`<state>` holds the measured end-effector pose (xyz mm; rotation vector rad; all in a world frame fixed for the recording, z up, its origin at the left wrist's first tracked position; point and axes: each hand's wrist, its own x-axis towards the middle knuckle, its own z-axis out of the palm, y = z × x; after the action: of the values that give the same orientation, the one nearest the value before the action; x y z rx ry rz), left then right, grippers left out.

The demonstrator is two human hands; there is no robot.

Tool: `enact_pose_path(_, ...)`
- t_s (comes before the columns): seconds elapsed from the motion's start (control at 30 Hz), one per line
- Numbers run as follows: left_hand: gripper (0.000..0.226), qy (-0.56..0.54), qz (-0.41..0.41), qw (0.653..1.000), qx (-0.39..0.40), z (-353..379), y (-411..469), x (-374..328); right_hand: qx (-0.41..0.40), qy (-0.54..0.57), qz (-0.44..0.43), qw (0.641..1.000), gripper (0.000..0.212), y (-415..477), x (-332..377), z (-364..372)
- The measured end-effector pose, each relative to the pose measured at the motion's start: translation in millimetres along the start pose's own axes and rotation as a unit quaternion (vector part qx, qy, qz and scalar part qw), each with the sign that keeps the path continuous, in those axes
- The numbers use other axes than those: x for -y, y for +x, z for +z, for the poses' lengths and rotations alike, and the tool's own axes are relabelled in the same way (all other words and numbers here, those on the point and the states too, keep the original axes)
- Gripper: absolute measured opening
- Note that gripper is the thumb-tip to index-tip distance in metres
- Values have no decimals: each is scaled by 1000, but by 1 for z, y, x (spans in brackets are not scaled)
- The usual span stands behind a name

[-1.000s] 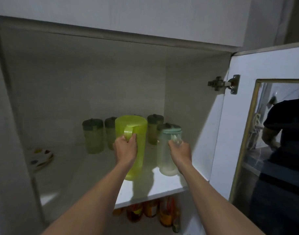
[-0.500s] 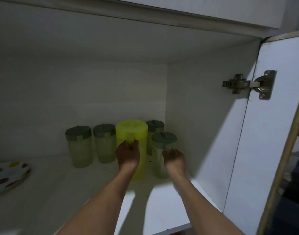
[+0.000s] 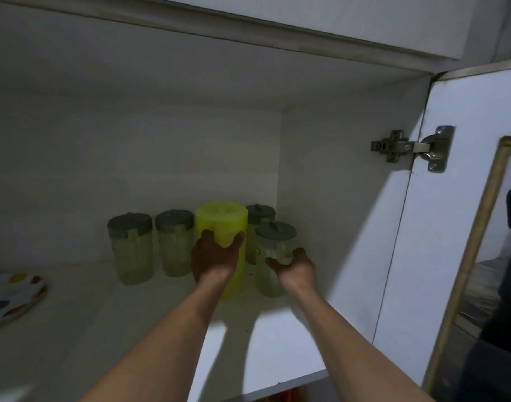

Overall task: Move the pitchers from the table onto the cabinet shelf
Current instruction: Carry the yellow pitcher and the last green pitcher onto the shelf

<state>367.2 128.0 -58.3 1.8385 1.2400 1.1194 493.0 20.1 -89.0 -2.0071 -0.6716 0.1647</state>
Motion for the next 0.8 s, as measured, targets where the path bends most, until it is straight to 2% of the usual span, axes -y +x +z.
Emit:
enact_pose_path(0.13,78,34,48,996,-64,-19,-23,-1,-14,-53,-6,998,89,-23,10,-18)
enact_pose_path(0.23,75,74,113,985,-110,-45,-43,-9,-35,-82,-20,996,87,-54,23,-35)
enact_pose_path(0.33,63,110,152,979,-85,-72,-61,-21,-43,-121,-43,991,77,-83,35,-54)
enact_pose_path(0.43,52,104,225,967,-60,-101,-87,-29,-46,-158,-72,984,73,-127,50,-76)
enact_pose_path(0.6,47,105,336,936,-2,-152,-128,-43,-39,-233,-118,964,67,-211,75,-128)
enact_pose_path(0.8,39,28,423,904,57,-184,-177,-100,-99,-320,-130,933,62,-288,98,-219)
